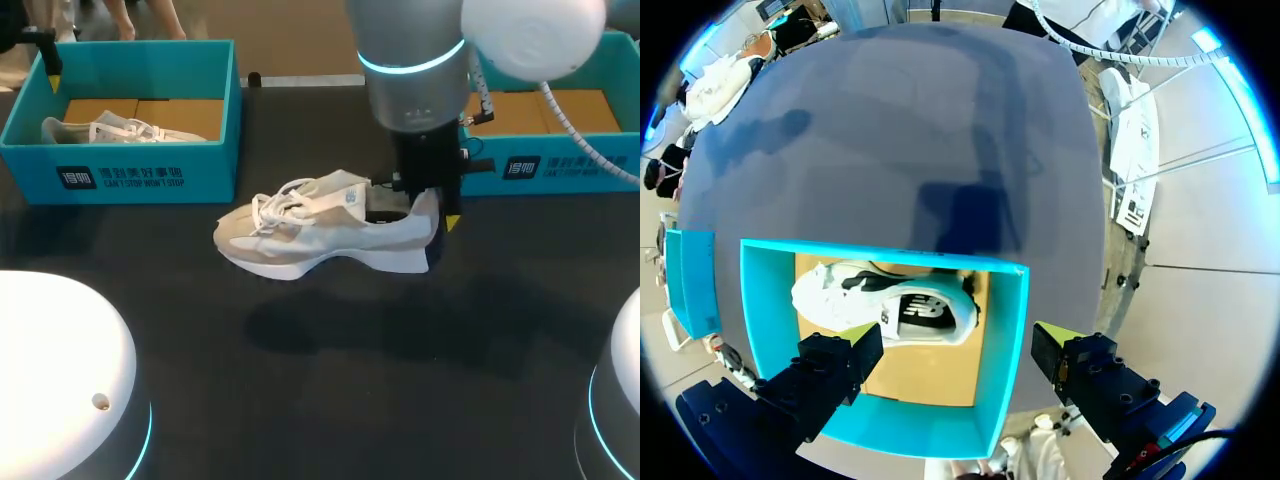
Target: Take the shoe out of the shoebox, open the shoe tongue, remove and reinsert the insole, then place the shoe into the shoebox
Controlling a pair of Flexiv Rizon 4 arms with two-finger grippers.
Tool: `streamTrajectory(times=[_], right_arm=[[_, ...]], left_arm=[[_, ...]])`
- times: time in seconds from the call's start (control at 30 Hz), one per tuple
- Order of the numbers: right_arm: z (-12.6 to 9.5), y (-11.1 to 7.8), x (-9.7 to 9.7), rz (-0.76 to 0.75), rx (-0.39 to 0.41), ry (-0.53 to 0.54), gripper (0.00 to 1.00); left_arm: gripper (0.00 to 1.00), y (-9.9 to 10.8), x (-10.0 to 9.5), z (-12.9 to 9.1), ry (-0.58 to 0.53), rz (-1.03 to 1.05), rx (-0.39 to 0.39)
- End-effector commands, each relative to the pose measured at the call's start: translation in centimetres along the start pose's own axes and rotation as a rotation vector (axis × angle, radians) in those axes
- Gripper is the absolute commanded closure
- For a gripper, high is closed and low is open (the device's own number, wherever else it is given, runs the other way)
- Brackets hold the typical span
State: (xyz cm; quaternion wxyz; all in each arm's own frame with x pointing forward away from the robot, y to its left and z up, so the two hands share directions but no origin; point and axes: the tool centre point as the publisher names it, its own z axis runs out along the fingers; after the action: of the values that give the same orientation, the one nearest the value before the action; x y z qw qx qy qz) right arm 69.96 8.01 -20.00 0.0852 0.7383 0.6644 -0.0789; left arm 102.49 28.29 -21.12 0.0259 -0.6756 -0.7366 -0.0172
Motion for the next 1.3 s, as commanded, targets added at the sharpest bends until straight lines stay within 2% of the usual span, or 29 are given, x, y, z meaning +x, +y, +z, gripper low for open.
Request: streamTrajectory(times=[0.03, 0.57, 0.87, 1.3], right_arm=[[1.8, 0.3, 0.5, 0.037, -0.015, 0.038, 1.0], [9.9, -0.5, 3.2, 0.025, 0.002, 0.088, 1.0], [14.0, -0.7, 4.6, -0.013, 0.008, 0.05, 1.0], [17.1, -0.3, 5.5, -0.033, -0.001, 0.023, 1.0]], left_arm=[[0.0, -0.2, 0.0, 0.0, 0.002, 0.0, -0.003], [0.0, -0.2, 0.0, 0.0, 0.002, 0.0, -0.003], [0.0, -0.2, 0.0, 0.0, 0.002, 0.0, -0.003], [0.0, -0.2, 0.0, 0.0, 0.002, 0.0, -0.003]])
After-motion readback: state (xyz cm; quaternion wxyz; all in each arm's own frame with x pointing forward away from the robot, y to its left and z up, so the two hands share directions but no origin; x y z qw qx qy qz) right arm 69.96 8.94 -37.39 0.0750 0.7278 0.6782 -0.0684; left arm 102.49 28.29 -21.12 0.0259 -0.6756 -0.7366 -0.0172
